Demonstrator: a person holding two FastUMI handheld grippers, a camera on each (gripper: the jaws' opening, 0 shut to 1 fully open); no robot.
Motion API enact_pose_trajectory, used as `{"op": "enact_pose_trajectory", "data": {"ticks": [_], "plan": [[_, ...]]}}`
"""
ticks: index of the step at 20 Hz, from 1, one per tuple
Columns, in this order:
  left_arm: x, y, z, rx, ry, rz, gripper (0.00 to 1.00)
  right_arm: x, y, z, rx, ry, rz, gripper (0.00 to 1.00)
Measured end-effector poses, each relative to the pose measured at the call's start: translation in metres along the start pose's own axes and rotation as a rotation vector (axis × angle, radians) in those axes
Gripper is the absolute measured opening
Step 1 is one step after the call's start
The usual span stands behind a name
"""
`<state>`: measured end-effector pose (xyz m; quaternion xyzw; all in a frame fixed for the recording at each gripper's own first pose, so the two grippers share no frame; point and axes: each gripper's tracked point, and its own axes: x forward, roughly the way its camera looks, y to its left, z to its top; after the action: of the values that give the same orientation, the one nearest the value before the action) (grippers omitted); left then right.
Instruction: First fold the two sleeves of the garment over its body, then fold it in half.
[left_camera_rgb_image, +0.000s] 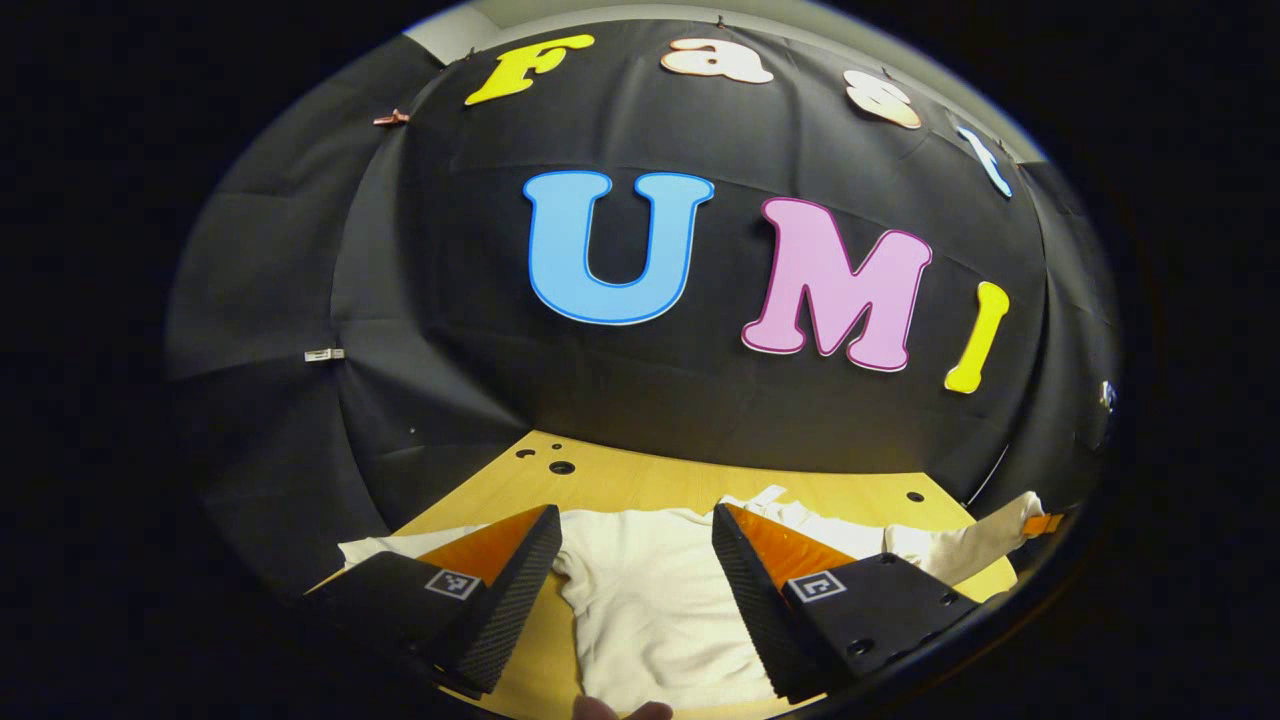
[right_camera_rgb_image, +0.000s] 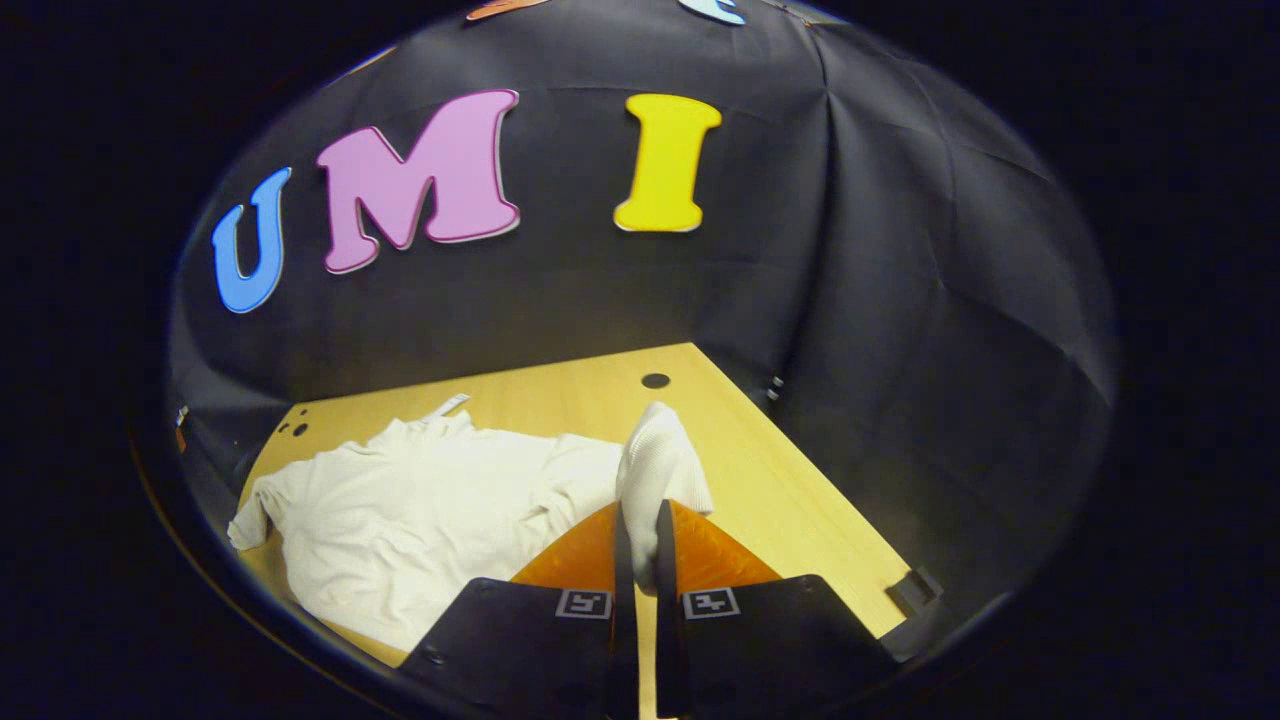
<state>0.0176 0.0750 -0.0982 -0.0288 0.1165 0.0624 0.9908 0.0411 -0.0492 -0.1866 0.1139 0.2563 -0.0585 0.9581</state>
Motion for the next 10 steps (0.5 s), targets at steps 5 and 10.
{"op": "enact_pose_trajectory", "data": {"ticks": [5, 10], "plan": [[0.003, 0.04, 0.001, -0.009, -0.009, 0.005, 0.95, -0.01, 0.099, 0.024, -0.009, -0.043, 0.125, 0.11], [-0.001, 0.078, 0.004, -0.011, -0.022, 0.025, 0.95, -0.011, 0.184, 0.022, 0.001, -0.038, 0.237, 0.11]]}}
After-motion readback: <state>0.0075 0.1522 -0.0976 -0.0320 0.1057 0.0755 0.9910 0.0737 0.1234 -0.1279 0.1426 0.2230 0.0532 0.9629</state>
